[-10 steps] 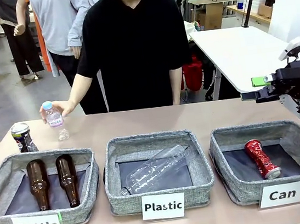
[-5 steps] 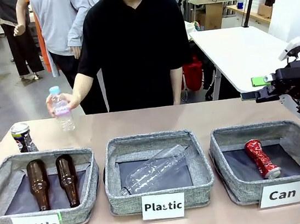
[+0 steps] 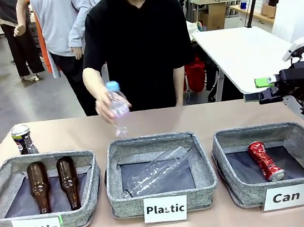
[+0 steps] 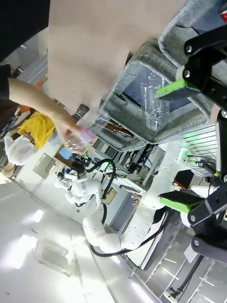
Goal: Sort the can waste into the basket.
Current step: Pick up the can waste from the table and place it in the right Fabric basket.
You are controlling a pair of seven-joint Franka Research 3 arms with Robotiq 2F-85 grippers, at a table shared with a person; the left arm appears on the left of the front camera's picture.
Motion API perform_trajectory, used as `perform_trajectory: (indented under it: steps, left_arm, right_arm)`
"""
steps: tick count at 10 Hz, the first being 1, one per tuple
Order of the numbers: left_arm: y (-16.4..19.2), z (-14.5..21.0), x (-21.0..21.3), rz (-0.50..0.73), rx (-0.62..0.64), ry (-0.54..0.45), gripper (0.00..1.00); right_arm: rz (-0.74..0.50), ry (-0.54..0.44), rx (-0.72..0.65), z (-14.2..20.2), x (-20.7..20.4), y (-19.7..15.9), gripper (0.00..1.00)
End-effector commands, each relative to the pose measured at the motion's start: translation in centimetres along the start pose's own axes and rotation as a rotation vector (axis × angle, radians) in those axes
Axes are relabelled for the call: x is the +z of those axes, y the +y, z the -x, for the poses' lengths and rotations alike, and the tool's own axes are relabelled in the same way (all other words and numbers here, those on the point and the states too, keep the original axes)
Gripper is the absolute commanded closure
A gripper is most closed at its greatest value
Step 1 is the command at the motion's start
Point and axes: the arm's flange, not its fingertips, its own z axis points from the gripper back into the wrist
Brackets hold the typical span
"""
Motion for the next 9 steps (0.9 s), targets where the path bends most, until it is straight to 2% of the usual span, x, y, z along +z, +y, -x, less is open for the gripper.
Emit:
perform_trajectory:
  steps: [1,5,9]
  left_arm:
    - [1.6,0.3,-3.4,0.042,0.018,0.035,0.0]
    - [3.2,0.5,-8.6,0.06,0.065,0.065,0.0]
    - [4.6,0.1,-10.5,0.028,0.113,0.082,0.0]
  right_arm:
    - [-0.01,0.004,0.02,0.0,0.2,0.2,0.0]
    - [-0.01,0.004,0.02,0.0,0.2,0.2,0.0]
    - [-0.01,0.004,0.02,0.0,0.2,0.2,0.0]
